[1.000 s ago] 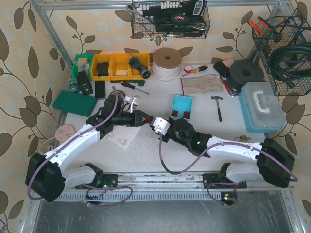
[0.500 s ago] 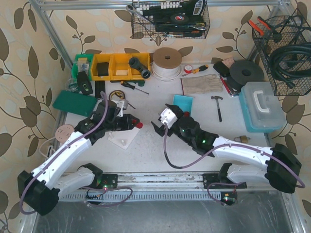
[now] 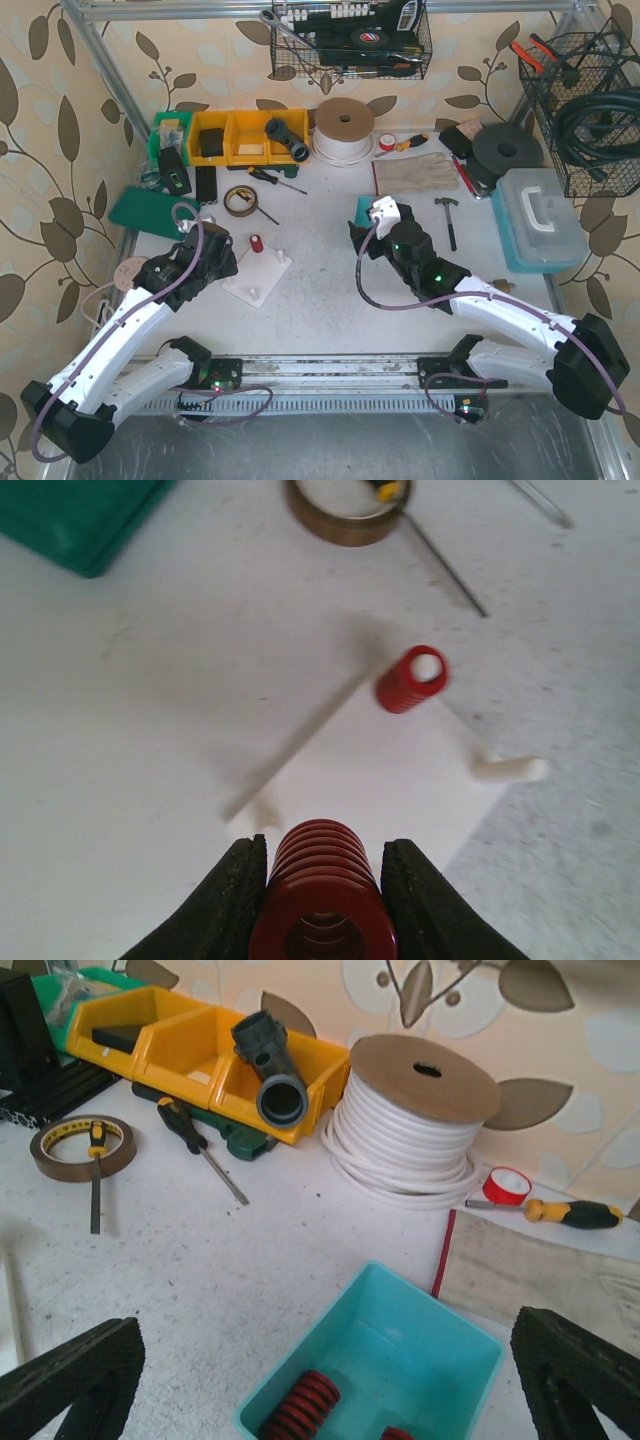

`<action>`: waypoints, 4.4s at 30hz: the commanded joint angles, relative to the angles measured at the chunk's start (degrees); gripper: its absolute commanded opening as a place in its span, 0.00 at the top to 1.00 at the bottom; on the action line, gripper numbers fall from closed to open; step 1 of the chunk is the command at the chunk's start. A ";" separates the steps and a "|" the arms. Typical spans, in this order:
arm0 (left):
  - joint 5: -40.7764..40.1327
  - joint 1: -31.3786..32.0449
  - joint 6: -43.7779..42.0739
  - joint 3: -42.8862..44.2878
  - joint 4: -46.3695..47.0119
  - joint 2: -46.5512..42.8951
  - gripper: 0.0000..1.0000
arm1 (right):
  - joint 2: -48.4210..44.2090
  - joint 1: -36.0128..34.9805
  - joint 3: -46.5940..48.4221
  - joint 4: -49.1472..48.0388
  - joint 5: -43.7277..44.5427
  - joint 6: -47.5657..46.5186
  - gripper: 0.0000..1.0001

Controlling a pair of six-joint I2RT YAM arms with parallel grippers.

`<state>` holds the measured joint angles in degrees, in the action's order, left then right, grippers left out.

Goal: Install the large spring

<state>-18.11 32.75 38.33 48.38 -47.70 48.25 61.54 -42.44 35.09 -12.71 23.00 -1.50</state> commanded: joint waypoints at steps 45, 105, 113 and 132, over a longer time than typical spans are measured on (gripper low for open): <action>-9.22 -0.36 3.94 -8.19 9.38 13.36 0.75 | 2.09 0.80 1.65 4.96 0.66 2.07 0.02; 8.25 -0.37 -12.75 -11.37 38.52 6.99 0.18 | 49.20 16.15 41.07 49.54 -18.16 21.32 0.30; 8.33 -0.35 -12.63 -10.78 38.45 7.46 0.18 | 51.48 16.21 42.60 47.56 -15.23 22.39 0.38; 11.72 -0.35 -11.01 -9.64 37.64 8.19 0.18 | 40.89 16.17 41.78 47.47 -16.13 18.10 0.48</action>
<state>-8.64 32.58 25.82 36.10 -10.59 56.88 104.84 -26.24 79.13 33.95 9.89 17.76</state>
